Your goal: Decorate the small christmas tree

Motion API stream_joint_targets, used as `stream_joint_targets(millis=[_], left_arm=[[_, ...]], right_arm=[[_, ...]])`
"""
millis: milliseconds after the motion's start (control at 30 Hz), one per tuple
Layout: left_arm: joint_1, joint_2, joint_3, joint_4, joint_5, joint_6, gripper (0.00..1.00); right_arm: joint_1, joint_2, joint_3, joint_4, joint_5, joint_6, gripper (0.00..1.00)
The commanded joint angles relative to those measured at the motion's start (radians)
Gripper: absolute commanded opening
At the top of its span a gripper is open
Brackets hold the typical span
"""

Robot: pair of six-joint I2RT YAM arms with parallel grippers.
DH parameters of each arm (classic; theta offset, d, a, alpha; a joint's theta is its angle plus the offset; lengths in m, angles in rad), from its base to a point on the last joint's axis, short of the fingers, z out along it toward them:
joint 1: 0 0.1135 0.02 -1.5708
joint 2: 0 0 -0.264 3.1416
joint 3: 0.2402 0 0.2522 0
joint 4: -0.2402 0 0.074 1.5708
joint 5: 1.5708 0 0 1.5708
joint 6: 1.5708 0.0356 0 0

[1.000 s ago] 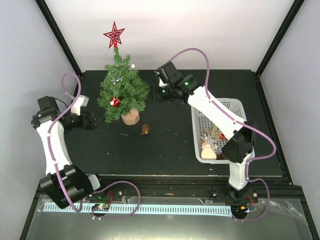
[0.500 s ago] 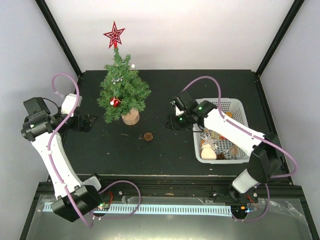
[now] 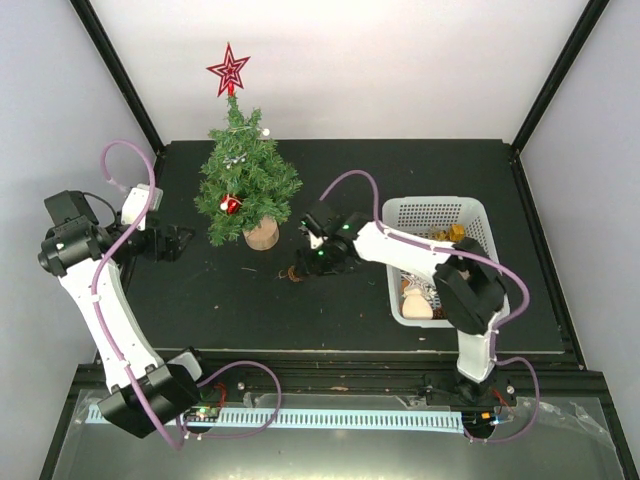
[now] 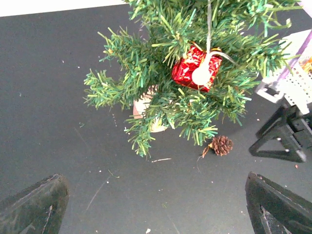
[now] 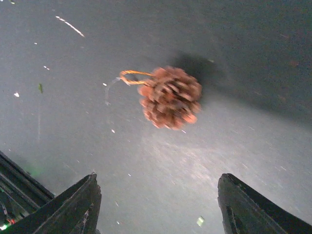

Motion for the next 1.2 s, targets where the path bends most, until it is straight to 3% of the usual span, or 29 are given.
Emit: stream_joint_targets(millis=[0, 100, 300, 600, 900, 1167], left_arm=[[0.006, 0.026, 0.032, -0.042, 0.020, 0.029, 0.99], [0.006, 0.032, 0.044, -0.058, 0.022, 0.022, 0.99], [0.007, -0.004, 0.062, -0.051, 0.002, -0.049, 0.99], [0.008, 0.004, 0.044, -0.059, 0.042, -0.055, 0.99], [0.007, 0.053, 0.045, -0.071, 0.066, -0.046, 0.99], [0.008, 0.079, 0.044, -0.074, 0.067, -0.033, 0.99]], right_arm=[[0.028, 0.089, 0.118, -0.023, 0.011, 0.006, 0.68], [0.026, 0.136, 0.189, -0.059, 0.053, -0.041, 0.73], [0.011, 0.220, 0.286, -0.179, 0.147, -0.121, 0.73], [-0.005, 0.244, 0.216, -0.105, 0.055, -0.139, 0.71], [-0.005, 0.296, 0.247, -0.031, -0.018, -0.105, 0.70], [-0.006, 0.340, 0.278, -0.024, -0.051, -0.099, 0.61]])
